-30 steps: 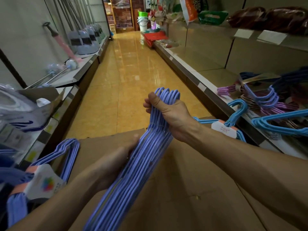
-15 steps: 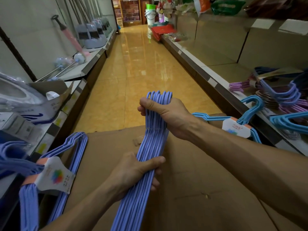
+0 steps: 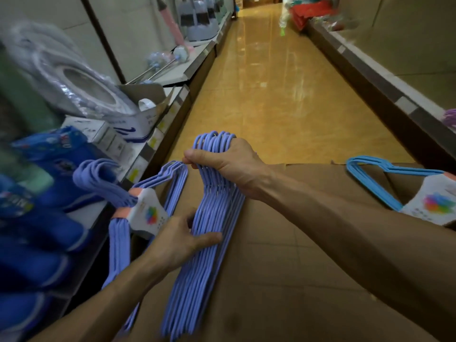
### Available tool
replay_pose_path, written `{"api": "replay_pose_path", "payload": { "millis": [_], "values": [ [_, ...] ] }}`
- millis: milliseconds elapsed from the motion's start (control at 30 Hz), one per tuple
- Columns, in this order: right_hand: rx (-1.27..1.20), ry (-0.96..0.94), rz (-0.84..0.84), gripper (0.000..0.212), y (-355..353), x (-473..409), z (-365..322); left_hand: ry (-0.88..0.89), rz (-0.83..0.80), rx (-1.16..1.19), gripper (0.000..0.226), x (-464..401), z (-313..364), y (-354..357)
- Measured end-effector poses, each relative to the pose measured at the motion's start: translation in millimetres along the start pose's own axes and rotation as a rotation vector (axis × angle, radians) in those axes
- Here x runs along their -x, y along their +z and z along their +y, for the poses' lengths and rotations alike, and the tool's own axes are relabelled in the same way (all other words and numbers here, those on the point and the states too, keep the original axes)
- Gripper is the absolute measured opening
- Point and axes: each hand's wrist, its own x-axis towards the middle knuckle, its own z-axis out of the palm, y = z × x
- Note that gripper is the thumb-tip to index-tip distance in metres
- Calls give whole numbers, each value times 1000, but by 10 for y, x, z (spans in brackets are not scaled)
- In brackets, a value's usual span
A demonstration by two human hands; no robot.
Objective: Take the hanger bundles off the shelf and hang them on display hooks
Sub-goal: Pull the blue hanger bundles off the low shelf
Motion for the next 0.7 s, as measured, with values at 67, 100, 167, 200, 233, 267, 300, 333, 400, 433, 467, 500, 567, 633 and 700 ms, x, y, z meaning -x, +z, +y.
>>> {"api": "replay_pose_path", "payload": {
  "millis": [67, 100, 167, 200, 233, 267, 300, 333, 400, 433, 467, 500, 567, 633, 700],
  "values": [
    [75, -22, -15, 18, 209, -83, 78, 6, 49, -89, 41, 8, -175, -123],
    [92, -34, -16, 20, 305, -136, 117, 3, 75, -142, 41, 28, -247, -166],
    [104, -59, -33, 24, 488, -254, 184, -1, 124, -233, 51, 68, -407, -225],
    [100, -71, -46, 29, 576, -316, 210, 6, 157, -287, 60, 84, -508, -254],
    [89, -81, -59, 35, 662, -375, 234, 17, 199, -365, 70, 100, -605, -278],
    [77, -88, -69, 39, 743, -432, 261, 30, 249, -459, 78, 116, -704, -310],
    [66, -92, -77, 41, 815, -477, 285, 50, 301, -543, 83, 143, -774, -347],
    [54, -94, -83, 42, 883, -521, 317, 97, 346, -625, 84, 173, -810, -388],
    [39, -82, -97, 38, 1004, -588, 381, 226, 360, -824, 81, 216, -848, -476],
    [43, -70, -101, 35, 1058, -617, 420, 276, 326, -925, 80, 234, -860, -516],
    [50, -65, -105, 32, 1107, -648, 464, 313, 281, -1017, 78, 244, -884, -551],
    [61, -61, -114, 31, 1152, -672, 504, 331, 238, -1092, 77, 256, -908, -571],
    [91, -49, -150, 35, 1227, -709, 584, 328, 186, -1166, 77, 272, -994, -565],
    [119, -46, -170, 40, 1270, -732, 645, 276, 138, -1211, 78, 297, -1049, -531],
    [153, -46, -151, 35, 1298, -766, 683, 261, 105, -1211, 80, 307, -1111, -502]
  ]
}}
